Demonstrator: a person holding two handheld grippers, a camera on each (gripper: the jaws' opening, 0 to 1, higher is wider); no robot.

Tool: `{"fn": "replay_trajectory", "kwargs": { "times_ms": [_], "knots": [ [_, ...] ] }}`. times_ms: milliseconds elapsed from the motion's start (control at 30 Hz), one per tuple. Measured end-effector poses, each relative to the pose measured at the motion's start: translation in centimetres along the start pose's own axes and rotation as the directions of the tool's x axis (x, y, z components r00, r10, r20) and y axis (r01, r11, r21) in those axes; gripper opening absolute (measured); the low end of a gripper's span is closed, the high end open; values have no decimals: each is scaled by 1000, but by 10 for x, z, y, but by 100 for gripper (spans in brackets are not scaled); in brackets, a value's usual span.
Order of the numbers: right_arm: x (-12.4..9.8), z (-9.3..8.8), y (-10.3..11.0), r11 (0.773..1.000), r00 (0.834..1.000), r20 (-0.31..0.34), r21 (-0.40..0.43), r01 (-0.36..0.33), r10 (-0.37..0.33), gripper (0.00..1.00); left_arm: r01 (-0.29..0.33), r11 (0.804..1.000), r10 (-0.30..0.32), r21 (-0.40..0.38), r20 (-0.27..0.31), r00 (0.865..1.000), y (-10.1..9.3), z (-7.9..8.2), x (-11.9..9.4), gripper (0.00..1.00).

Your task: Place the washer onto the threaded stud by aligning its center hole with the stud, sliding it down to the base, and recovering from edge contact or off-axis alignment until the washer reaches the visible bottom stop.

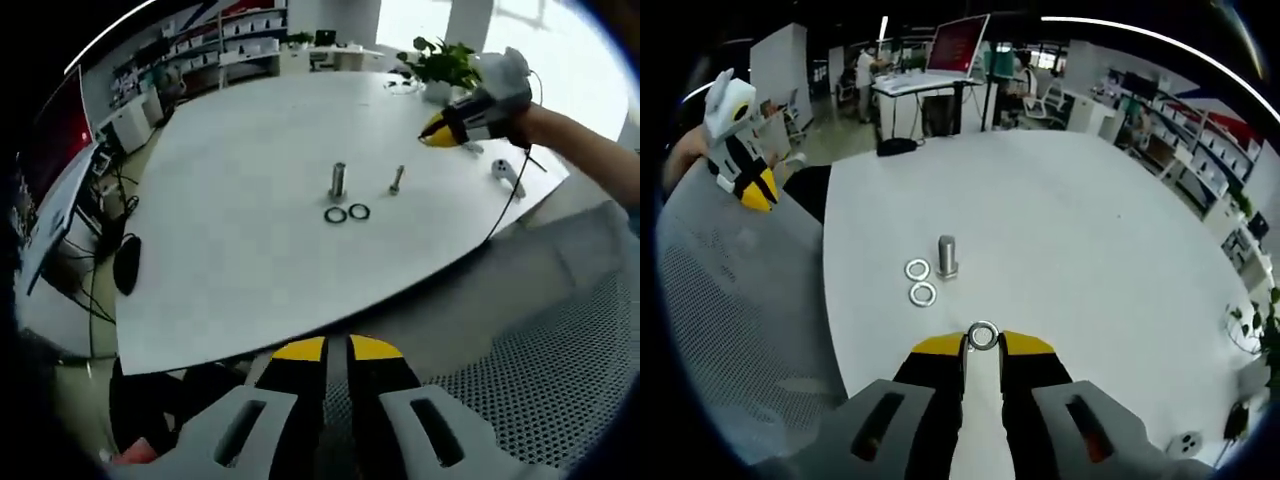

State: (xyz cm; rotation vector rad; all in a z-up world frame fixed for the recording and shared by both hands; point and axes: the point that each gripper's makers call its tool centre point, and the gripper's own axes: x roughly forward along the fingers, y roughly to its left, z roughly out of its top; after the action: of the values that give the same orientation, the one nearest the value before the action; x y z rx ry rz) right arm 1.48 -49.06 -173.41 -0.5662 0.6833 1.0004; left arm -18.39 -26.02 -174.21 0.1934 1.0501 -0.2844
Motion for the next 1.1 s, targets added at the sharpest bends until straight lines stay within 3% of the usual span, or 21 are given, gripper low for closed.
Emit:
{"fn": "replay_trajectory", "kwargs": {
  "times_ms": [67,167,233,600,800,1033,1100],
  "knots": [
    [0,1,1,1000,1000,-2,-8,-2,2,14,0,999,-2,34,41,999,1,7,1,6],
    [3,3,-1,1000,1000,-9,-19,-5,5,14,21,1000,-22,12,22,1000,-1,4,2,5],
    [3,5,-1,1000,1000,-10,-23,-6,6,14,7,1000,-7,-3,63,998,2,9,1,5],
    [4,13,-2,998,999,-42,-55,-37,35,14,-14,1000,15,-23,48,999,6,7,2,5],
    [10,3,0,995,991,-116,-64,-74,67,14,-16,1000,17,-24,48,999,7,7,1,5],
    [30,-11,7,987,967,-235,-104,-124,97,14,-10,1000,11,-9,47,999,6,6,1,5],
    [34,-14,9,975,957,-267,-158,-156,110,14,-10,1000,11,-7,48,999,6,7,2,5]
  ]
}}
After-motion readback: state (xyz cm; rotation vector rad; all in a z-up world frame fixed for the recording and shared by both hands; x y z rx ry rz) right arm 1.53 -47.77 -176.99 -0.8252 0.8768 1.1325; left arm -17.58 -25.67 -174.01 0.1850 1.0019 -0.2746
